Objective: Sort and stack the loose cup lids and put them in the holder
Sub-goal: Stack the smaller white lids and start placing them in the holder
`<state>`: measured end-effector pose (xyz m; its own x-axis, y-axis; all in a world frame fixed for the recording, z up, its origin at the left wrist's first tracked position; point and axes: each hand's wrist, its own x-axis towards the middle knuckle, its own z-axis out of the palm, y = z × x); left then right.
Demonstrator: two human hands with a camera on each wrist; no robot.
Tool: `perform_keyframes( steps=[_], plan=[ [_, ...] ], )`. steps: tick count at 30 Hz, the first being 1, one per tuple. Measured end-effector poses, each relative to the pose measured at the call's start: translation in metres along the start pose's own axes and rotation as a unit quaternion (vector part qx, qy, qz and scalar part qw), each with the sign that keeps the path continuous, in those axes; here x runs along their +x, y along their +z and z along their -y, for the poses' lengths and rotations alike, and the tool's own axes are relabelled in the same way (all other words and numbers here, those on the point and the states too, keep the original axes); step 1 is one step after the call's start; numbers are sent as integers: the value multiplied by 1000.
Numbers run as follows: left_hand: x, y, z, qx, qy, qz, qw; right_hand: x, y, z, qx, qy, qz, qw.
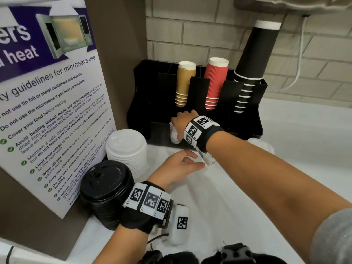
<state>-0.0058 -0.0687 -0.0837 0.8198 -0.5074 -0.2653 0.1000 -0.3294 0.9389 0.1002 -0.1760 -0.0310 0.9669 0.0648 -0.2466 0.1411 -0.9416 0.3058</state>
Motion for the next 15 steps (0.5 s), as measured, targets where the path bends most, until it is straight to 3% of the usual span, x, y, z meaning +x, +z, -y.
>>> perform_keyframes(
  steps=[6, 15],
  plan=[
    [-1, 1, 0, -9, 7, 0, 1000, 5, 4, 8, -75, 48, 34, 995],
    [0, -1, 0, 0, 14, 2, 1000, 20, 18, 6, -32, 57, 35, 997]
  ],
)
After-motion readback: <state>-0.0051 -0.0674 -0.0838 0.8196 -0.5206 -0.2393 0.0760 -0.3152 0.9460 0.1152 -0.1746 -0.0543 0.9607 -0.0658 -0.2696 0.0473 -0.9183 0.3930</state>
